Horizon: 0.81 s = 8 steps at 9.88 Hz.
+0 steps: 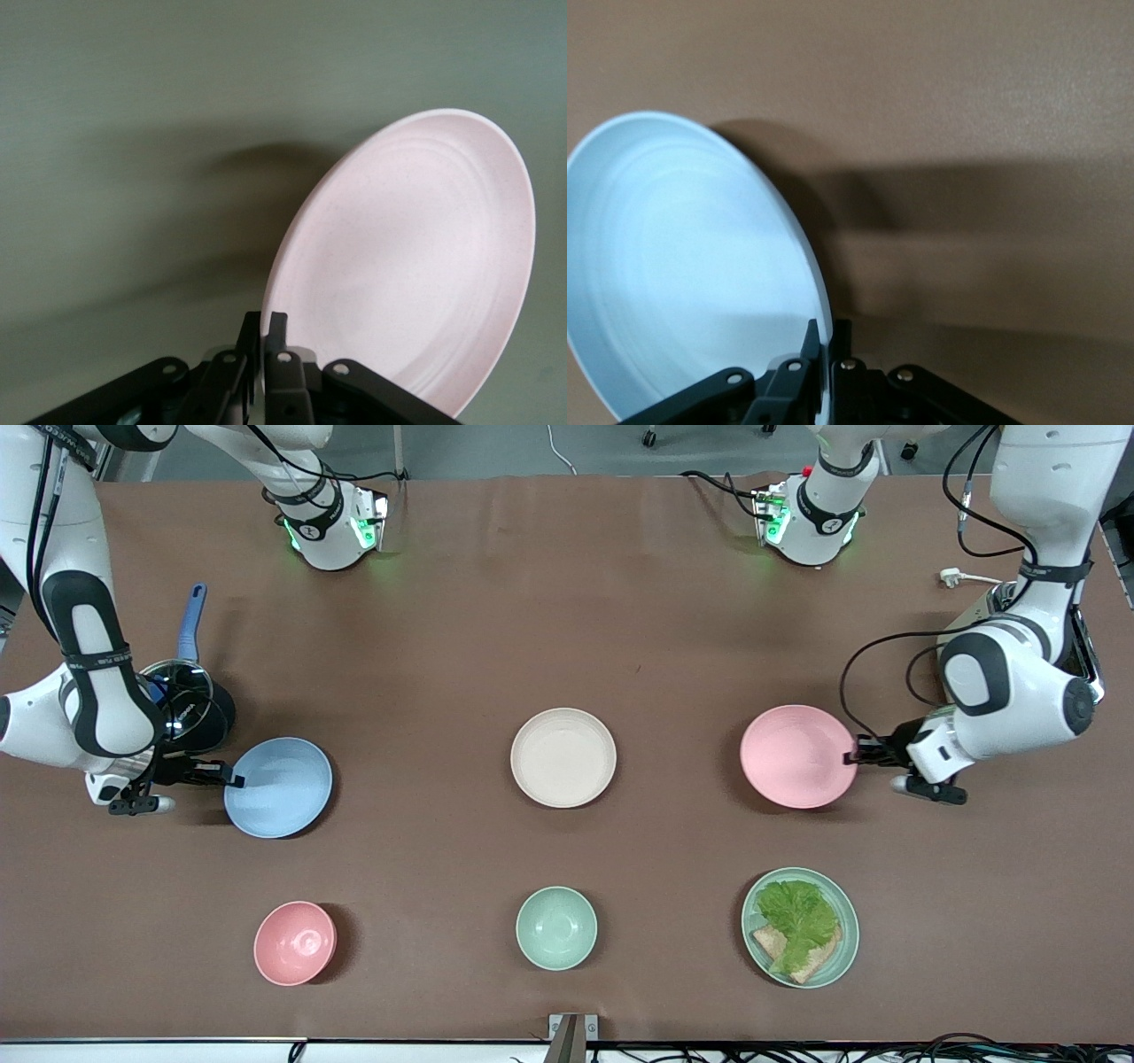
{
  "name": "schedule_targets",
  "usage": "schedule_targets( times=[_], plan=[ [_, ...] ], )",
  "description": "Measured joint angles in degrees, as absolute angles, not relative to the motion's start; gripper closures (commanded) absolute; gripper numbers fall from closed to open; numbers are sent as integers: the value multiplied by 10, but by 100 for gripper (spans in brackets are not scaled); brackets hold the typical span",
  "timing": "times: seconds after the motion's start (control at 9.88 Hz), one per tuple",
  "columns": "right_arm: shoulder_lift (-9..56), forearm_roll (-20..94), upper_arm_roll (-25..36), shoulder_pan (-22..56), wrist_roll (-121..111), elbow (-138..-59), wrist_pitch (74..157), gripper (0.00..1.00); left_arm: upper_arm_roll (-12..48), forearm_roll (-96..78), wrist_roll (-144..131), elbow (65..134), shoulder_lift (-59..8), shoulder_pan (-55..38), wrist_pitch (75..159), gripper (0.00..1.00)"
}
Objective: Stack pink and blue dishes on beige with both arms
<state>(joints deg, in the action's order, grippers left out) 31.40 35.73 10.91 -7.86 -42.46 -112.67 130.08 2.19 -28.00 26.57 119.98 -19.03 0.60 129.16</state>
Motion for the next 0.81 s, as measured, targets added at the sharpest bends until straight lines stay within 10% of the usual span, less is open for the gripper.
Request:
schedule_targets(
  times=[0.81],
  plan=[
    [284,235,142,-5,-87,-865,964,99,293,-195,-161,1162,-263,-39,1449,98]
  ],
)
